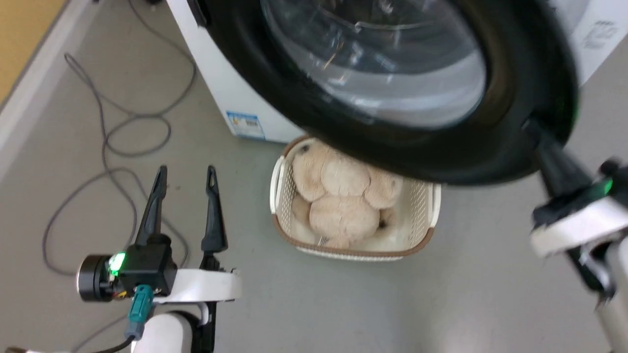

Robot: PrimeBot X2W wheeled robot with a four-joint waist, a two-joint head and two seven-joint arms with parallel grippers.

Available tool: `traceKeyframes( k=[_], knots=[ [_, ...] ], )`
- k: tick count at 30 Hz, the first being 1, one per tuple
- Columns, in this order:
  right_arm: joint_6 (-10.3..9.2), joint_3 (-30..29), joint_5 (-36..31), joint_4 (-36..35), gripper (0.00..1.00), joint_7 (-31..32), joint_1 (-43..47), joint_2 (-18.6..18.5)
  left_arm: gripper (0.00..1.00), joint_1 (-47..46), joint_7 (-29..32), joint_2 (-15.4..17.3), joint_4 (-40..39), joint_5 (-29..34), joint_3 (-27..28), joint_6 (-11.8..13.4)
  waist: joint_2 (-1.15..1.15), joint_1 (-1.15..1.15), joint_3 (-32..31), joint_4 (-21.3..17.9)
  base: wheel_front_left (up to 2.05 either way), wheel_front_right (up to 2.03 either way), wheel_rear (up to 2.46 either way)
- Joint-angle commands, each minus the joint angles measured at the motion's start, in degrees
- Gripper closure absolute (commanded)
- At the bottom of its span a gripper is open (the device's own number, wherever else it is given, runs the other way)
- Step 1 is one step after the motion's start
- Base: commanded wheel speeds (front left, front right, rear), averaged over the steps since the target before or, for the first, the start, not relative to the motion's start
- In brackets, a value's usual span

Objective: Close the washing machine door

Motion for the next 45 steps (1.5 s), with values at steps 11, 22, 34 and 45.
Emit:
traceKeyframes(
  k=[11, 22, 34, 45],
  knots=[
    [-0.10, -5.91, -2.33, 12.42, 1.00, -0.21, -17.08, -0.87, 0.00, -4.92, -0.25, -0.23, -1.25, -0.46, -2.07, 0.70, 0.00, 0.00, 7.16, 2.11, 0.00, 0.00, 0.00],
    [-0.10, -9.31, -3.78, 21.44, 1.00, -0.21, -26.03, -1.06, 0.00, -6.47, -0.25, -0.26, -1.76, -1.49, -3.00, 1.39, 0.00, 0.00, 9.05, 2.86, 0.00, 0.00, 0.00],
    [-0.10, -14.11, -8.47, 18.79, 1.00, -0.21, -22.93, 2.27, 0.00, -5.57, -0.25, -0.26, -0.69, -1.32, -1.90, 1.76, 0.00, 0.00, 6.51, 1.71, 0.00, 0.00, 0.00],
    [-0.10, -22.22, -15.73, -6.09, 1.00, -0.21, -11.96, 10.85, 0.00, -2.82, -0.25, -0.18, 1.87, 0.21, 0.94, 1.21, 0.00, 0.00, -0.51, -1.20, 0.00, 0.00, 0.00]
  ],
)
